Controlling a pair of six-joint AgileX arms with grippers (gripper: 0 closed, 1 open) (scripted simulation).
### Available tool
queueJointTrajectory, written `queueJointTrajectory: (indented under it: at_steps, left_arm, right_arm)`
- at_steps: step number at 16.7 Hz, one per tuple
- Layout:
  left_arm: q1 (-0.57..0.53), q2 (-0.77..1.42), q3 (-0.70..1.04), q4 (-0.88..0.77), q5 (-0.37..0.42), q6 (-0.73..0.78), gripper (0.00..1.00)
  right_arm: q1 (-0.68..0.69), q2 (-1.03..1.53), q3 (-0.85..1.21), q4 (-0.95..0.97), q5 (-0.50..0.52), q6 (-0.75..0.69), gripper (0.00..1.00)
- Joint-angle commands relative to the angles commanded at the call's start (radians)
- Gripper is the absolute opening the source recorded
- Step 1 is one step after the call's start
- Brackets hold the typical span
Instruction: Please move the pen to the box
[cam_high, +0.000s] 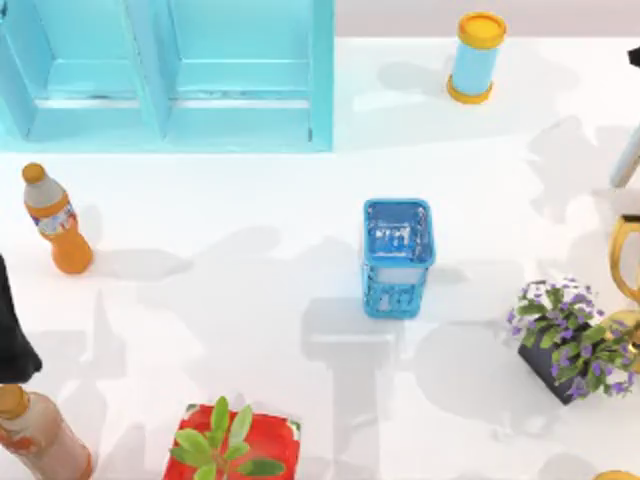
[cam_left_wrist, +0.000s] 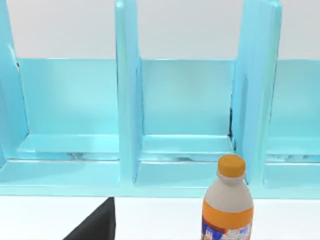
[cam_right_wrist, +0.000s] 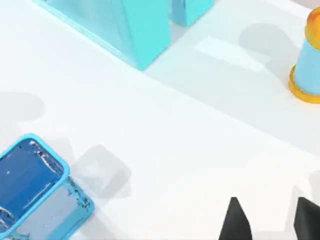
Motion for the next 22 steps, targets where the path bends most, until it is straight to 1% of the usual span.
queueJointTrajectory:
  at_steps: [5,8,10,13,18,20,22]
  left_arm:
    - [0.000,0.000,0.000,0.000,0.000,0.000,1.00]
    - [0.000,0.000,0.000,0.000,0.000,0.000,1.00]
    - [0.000,0.000,0.000,0.000,0.000,0.000,1.00]
    - [0.000,0.000,0.000,0.000,0.000,0.000,1.00]
    - [0.000,0.000,0.000,0.000,0.000,0.000,1.00]
    - [0.000,0.000,0.000,0.000,0.000,0.000,1.00]
    - [0.000,0.000,0.000,0.000,0.000,0.000,1.00]
  right_arm:
    - [-0.267,-0.169,-0.075,-0.009,0.060,-0.035,0.00]
    - [-0.417,-0.251,-0.131,-0.053,0.062,-0.080,0.00]
    - [-0.485,-0.291,-0.169,-0.093,0.053,-0.114,0.00]
    - [-0.529,-0.323,-0.207,-0.138,0.046,-0.150,0.00]
    - [-0.528,-0.321,-0.208,-0.142,0.047,-0.152,0.00]
    - [-0.533,-0.323,-0.212,-0.127,0.052,-0.147,0.00]
    - [-0.554,-0.332,-0.223,-0.073,0.074,-0.129,0.00]
